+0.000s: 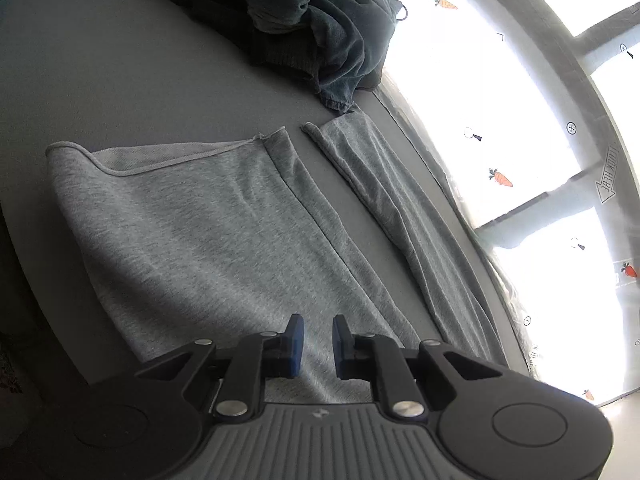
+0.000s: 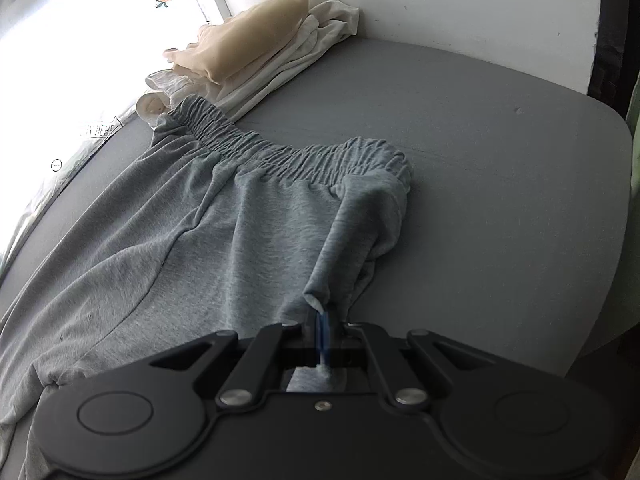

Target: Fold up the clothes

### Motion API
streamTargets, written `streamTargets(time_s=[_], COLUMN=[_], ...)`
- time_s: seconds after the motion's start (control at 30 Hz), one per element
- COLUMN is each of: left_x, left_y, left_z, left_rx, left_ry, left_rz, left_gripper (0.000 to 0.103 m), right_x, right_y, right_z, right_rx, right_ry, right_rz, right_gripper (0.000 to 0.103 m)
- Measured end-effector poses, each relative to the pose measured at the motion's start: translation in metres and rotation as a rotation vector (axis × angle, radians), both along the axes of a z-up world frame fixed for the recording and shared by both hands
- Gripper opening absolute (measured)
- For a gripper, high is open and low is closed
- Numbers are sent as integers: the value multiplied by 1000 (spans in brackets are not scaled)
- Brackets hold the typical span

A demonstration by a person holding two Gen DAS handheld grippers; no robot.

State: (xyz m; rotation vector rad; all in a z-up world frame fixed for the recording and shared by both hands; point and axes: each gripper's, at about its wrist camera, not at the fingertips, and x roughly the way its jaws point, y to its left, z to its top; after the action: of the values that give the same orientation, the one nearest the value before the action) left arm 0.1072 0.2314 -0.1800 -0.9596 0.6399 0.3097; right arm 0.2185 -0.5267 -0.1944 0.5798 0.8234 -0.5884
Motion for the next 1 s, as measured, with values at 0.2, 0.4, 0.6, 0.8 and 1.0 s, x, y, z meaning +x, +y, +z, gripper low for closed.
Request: streamTargets(time_s=[0.2,0.4,0.6,0.8,1.0], left_x=[-19,-39,-61,-69,-59], left_y=[36,67,89,98,101], left_z=[0,3,1,-4,-11], left_rx=[-72,-26,26,31,25], left_ry=[-42,38,128,154,186], left_rz=[87,176,185,193,171], left_gripper=[19,29,29,42,45], right_x=[6,5,7,8,10], right_y=[11,15,23,28,33], right_z=[0,0,0,0,0], right_rx=[-81,-90,-125,-135,-170], right_ry=[40,38,57,68,89], right_rz=[-2,-34,-33,-49,-26], right_gripper=[1,1,4,5,5])
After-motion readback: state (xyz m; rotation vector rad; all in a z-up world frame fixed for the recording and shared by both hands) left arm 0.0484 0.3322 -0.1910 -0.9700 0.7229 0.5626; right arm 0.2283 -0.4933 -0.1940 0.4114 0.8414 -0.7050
